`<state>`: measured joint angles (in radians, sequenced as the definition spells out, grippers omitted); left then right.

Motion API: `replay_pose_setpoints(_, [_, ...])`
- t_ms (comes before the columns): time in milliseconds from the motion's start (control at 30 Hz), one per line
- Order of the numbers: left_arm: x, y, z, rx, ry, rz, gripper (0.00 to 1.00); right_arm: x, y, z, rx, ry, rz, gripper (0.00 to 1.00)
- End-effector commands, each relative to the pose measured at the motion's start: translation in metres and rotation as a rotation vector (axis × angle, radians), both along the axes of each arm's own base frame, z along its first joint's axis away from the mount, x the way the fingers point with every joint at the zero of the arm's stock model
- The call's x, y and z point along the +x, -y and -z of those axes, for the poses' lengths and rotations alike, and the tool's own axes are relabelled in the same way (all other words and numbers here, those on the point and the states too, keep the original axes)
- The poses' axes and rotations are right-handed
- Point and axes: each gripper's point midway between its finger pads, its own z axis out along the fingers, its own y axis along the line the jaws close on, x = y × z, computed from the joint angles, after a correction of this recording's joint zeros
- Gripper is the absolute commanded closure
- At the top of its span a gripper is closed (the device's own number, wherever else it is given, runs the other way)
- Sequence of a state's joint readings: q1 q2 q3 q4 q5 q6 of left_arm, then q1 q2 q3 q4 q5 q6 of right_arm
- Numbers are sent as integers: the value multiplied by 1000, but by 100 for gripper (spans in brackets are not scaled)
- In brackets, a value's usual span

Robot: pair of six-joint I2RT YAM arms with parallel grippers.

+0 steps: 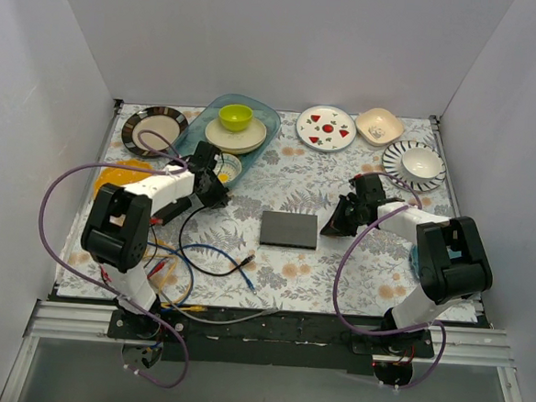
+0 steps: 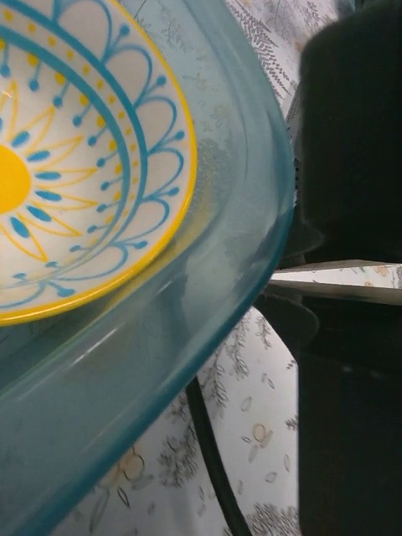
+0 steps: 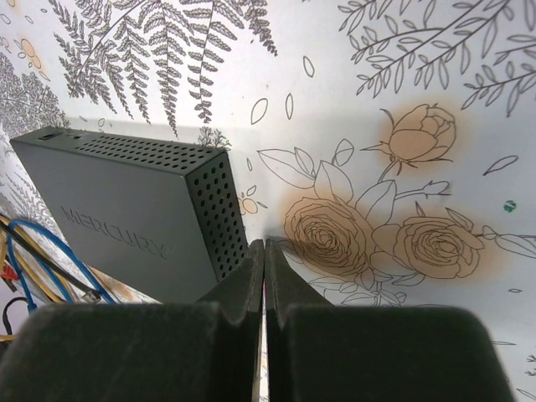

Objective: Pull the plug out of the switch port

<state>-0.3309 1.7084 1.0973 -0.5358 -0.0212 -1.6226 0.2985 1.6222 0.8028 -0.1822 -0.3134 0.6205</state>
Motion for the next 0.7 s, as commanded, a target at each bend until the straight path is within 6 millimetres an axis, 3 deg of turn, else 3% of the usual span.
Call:
replay_pose_setpoints(0, [18, 16, 4, -48, 11, 36, 92, 9, 2, -8, 1, 29, -4, 99])
replay_pose_setpoints(100, [28, 20, -5, -56, 35, 40, 91, 10, 1, -11, 1, 34, -7, 99])
replay_pose_setpoints(200, [33, 20, -33, -66, 103, 41, 90, 13, 2, -16, -7, 51, -11, 99])
replay_pose_setpoints(233, [32, 20, -52, -84, 147, 39, 89, 14, 4, -17, -16, 57, -9, 99])
replay_pose_setpoints(333, [17, 32, -71, -165, 201, 61, 87, 13, 4, -16, -18, 58, -9, 99])
replay_pose_setpoints(367, [12, 36, -89, -192, 248, 69, 87, 12, 4, -15, -18, 53, -8, 99])
replay_pose_setpoints(467, [-16, 60, -90, -231, 256, 121, 87, 7, 4, -10, -7, 40, 2, 99])
replay_pose_setpoints(500, [-29, 78, -87, -242, 246, 168, 87, 7, 4, -9, -6, 41, 1, 99])
replay_pose_setpoints(667, [-71, 97, -40, -239, 107, 221, 89, -2, 4, -2, 4, 19, 7, 99])
